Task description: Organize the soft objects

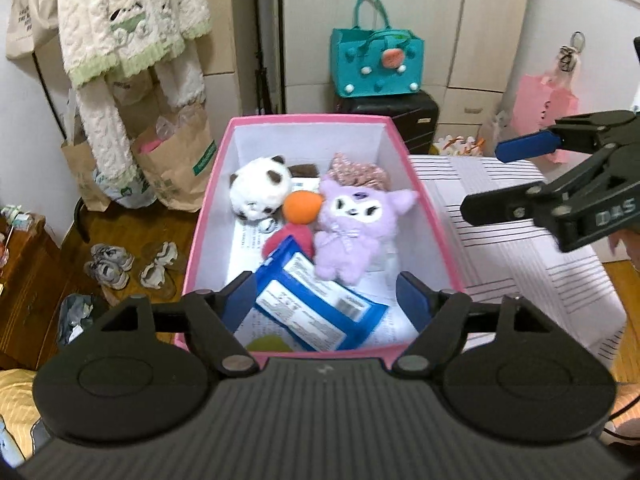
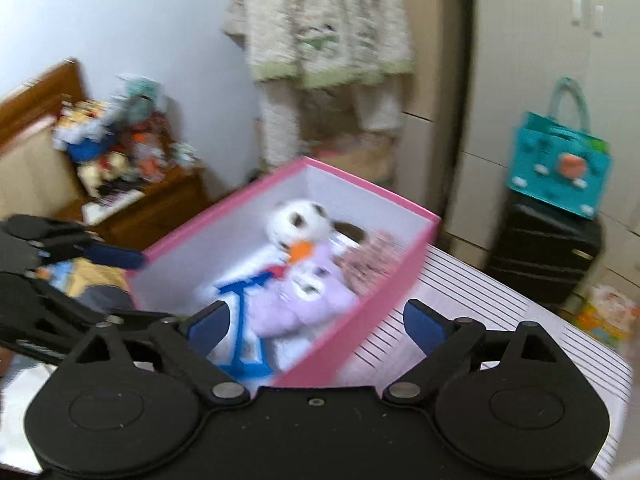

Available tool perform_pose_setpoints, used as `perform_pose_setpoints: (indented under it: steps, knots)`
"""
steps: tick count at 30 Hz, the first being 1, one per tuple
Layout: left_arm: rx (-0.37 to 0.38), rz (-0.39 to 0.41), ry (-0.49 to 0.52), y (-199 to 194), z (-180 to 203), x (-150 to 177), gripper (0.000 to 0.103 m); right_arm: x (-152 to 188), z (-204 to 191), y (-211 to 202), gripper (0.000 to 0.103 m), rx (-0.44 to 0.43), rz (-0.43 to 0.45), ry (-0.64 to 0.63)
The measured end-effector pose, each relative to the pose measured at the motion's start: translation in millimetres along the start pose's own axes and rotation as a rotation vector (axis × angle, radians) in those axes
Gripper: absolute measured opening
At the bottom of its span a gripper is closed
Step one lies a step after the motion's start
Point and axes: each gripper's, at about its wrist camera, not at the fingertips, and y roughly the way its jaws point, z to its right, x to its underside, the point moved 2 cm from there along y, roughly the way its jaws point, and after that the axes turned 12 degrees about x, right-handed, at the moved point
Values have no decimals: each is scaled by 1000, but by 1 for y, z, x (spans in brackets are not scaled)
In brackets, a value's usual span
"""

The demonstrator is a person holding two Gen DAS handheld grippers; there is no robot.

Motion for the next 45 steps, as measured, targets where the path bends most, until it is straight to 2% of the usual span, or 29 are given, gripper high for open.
perform_pose_setpoints:
  steps: [2,4,6,8,10,14,18,20,24,29,35,45]
  knots:
    - [13,8,14,-7,9,1,80,4,2,-9,96,50,-27,-10]
    - [31,16,28,-16,17,2,84,10,6,-21,96,45,-31,-14]
    - [47,27,38,-25,25,2,89,15,12,-35,96,40,-7,4]
    - [53,37,44,-33,31,2,99,20,17,-51,96,53,28,20]
    - [57,39,48,-40,39,2,102,26,21,-66,96,69,60,39]
    - [43,6,39,-46,51,5,103,42,23,-90,96,105,48,87]
    - [-15,-51,23,-38,63,12,103,58,14,-105,96,209,16,58]
    - [-16,-74,14,-35,68,16,103,67,12,-111,96,241,11,57]
    - [2,-110,0,-27,79,23,103,82,16,-122,97,251,15,111]
    - [7,-113,15,-23,91,33,103,102,17,-128,97,294,14,150]
    - [-14,-108,30,-18,102,40,103,120,16,-133,97,284,26,194]
    - [-44,-55,32,-17,113,49,103,128,15,-150,97,347,95,209]
